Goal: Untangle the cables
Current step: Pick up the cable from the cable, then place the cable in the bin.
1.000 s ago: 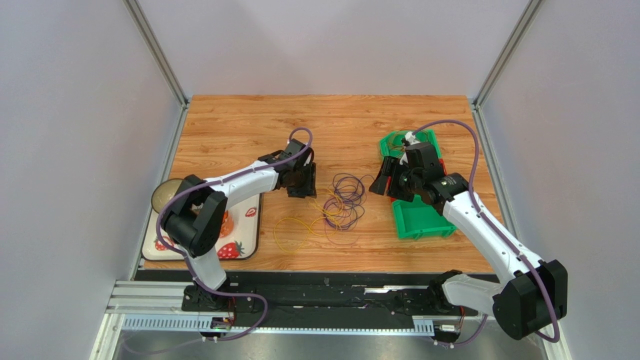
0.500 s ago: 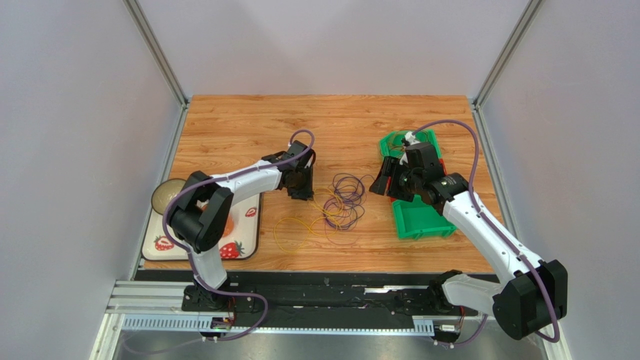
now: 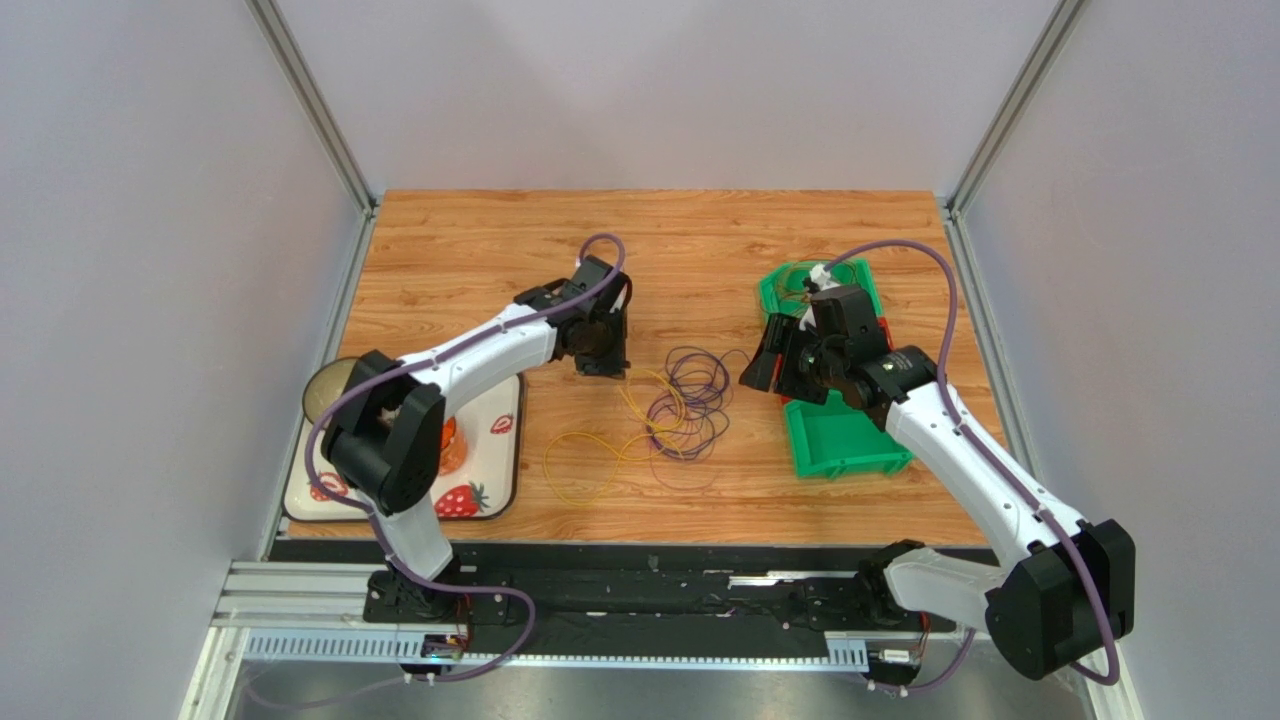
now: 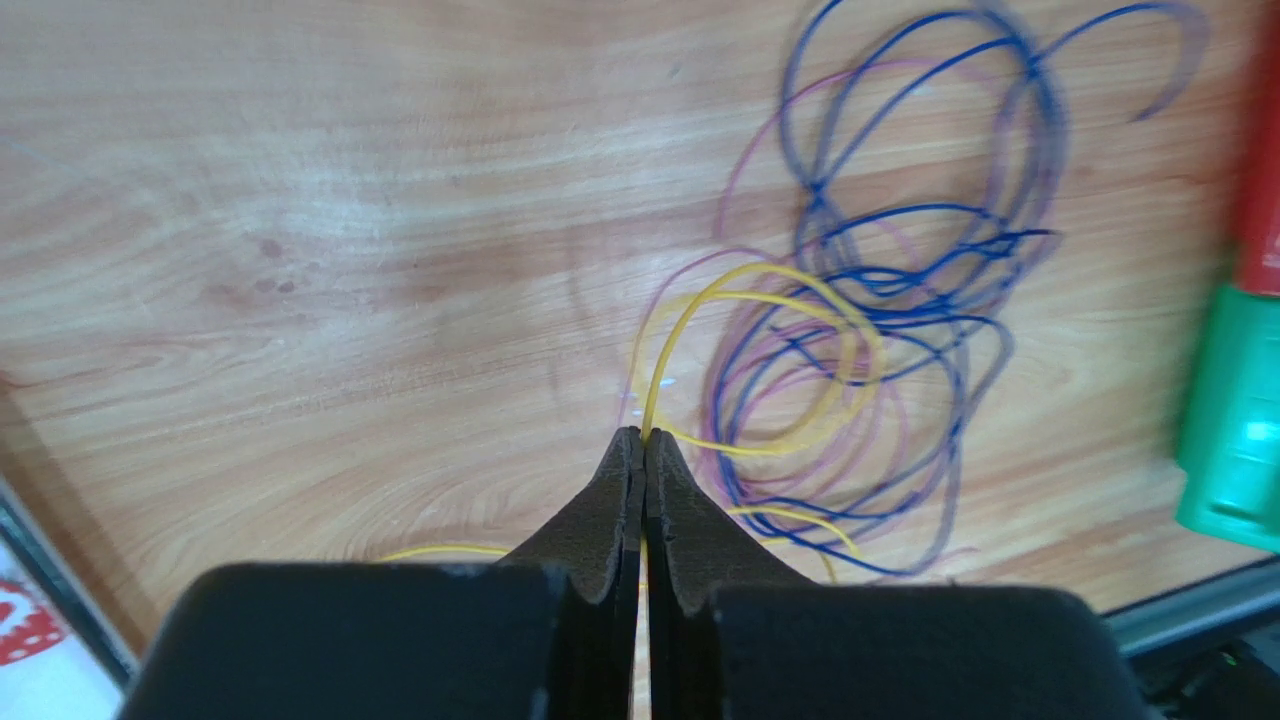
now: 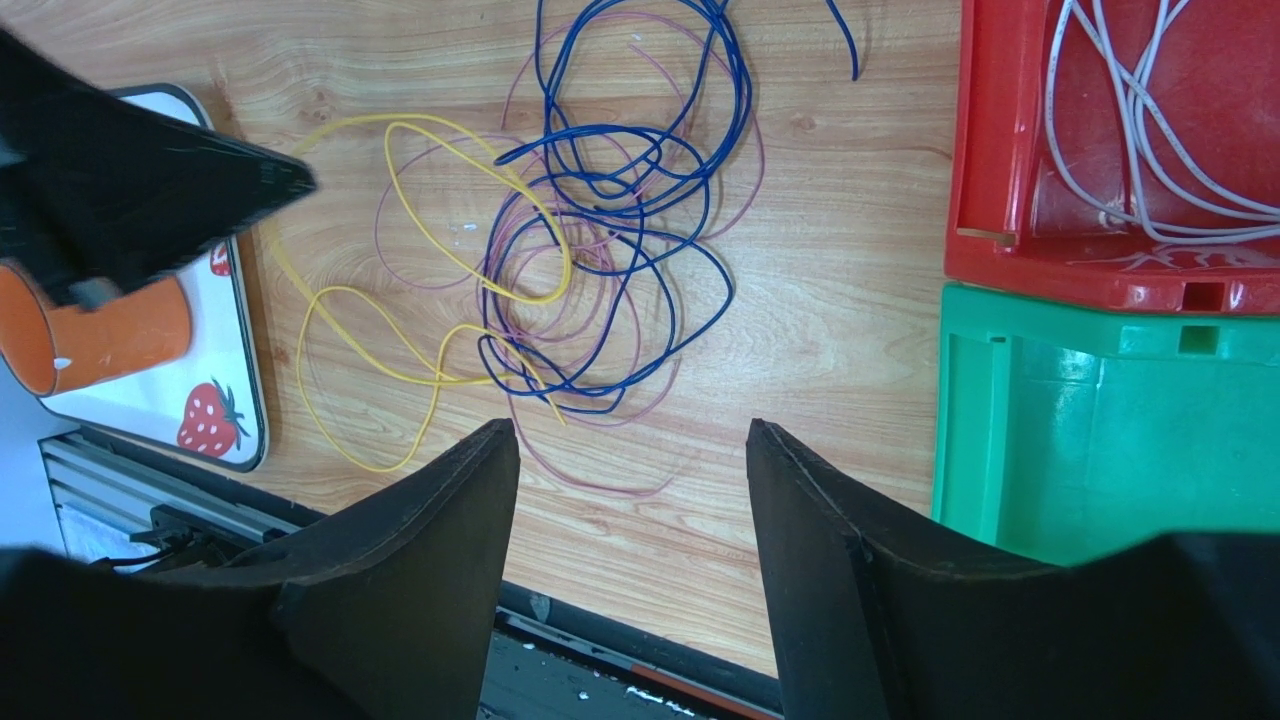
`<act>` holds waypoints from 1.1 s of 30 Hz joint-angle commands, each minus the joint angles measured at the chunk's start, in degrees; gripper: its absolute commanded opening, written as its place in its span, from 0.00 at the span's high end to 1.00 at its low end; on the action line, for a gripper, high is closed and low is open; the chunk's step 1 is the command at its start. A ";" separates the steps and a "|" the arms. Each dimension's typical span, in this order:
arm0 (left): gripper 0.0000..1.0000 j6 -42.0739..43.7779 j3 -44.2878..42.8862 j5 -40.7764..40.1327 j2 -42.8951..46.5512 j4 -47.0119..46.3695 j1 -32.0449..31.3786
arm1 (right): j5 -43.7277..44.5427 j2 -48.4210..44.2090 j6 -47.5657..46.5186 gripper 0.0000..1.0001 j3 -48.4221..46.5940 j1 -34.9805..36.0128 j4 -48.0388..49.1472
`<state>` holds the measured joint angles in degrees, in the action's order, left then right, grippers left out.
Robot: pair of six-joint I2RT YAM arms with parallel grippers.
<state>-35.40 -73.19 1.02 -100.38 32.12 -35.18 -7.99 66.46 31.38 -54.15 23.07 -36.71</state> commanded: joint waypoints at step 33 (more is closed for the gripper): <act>1.00 21.95 -22.45 21.80 27.08 5.24 -0.24 | -12.22 -14.24 -8.08 0.33 -15.90 0.31 13.13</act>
<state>-16.29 -101.49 12.64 -72.79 39.86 -35.27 -15.75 57.39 25.02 -67.90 23.07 -33.10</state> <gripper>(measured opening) 0.008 0.649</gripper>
